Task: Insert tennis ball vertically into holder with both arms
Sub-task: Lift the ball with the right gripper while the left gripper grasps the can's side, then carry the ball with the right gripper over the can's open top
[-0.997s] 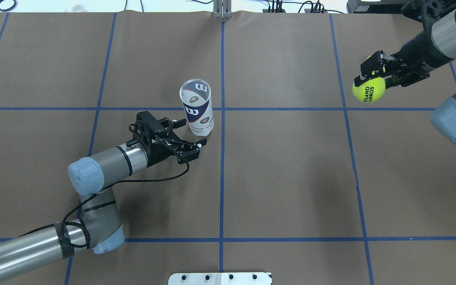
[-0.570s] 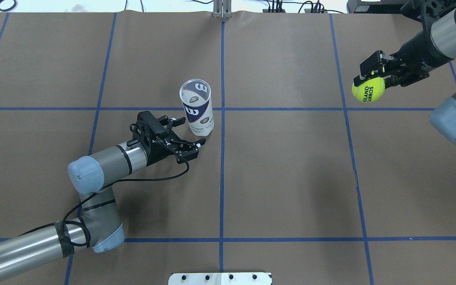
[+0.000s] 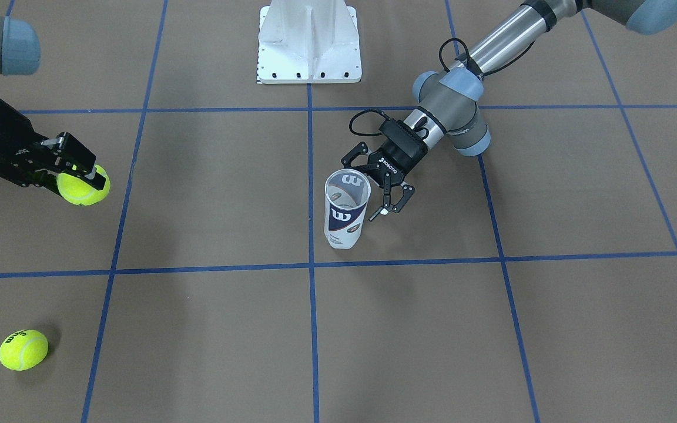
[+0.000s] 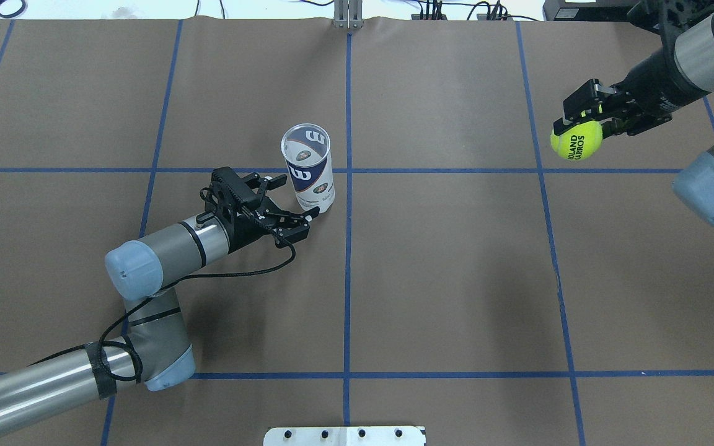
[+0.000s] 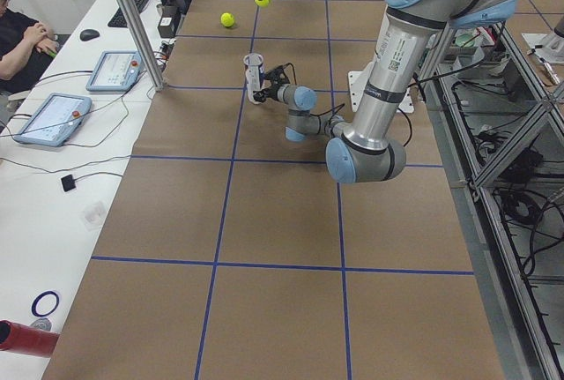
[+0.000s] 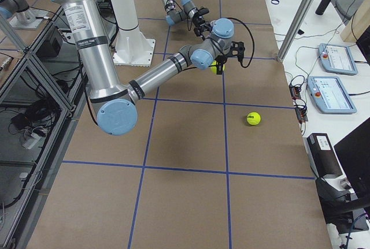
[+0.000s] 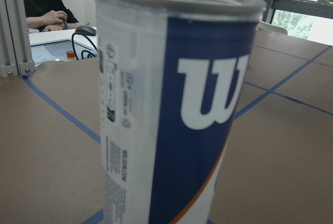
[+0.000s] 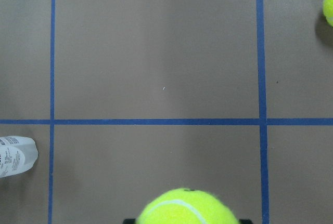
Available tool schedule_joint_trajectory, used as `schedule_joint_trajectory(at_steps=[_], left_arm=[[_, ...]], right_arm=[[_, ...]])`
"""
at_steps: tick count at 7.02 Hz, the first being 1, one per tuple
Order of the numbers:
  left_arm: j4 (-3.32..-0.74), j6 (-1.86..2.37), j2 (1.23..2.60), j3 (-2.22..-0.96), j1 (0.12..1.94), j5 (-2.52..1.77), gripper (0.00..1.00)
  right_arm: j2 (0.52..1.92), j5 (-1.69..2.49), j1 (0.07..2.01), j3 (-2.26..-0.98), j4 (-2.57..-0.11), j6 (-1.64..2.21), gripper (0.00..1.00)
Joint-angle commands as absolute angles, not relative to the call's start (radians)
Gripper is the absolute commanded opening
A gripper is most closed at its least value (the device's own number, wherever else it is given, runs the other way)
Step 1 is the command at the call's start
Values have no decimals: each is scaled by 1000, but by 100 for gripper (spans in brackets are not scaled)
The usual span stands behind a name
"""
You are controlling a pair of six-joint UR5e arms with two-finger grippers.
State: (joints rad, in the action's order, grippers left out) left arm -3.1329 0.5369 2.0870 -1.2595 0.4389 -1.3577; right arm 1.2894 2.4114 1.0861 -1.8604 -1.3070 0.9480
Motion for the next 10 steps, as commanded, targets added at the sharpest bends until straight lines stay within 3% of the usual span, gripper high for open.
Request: schedule_joint_trajectory(at_steps=[1,10], left_arm=[[-3132,537,2095,-1255,442,-1351,98],[-3134,538,2161,-1170,453,-1350,98]], right_arm=[[1290,2411,1086,-1861,-1307,948,0],[1284,2411,1085,-1862,-1307,948,0]])
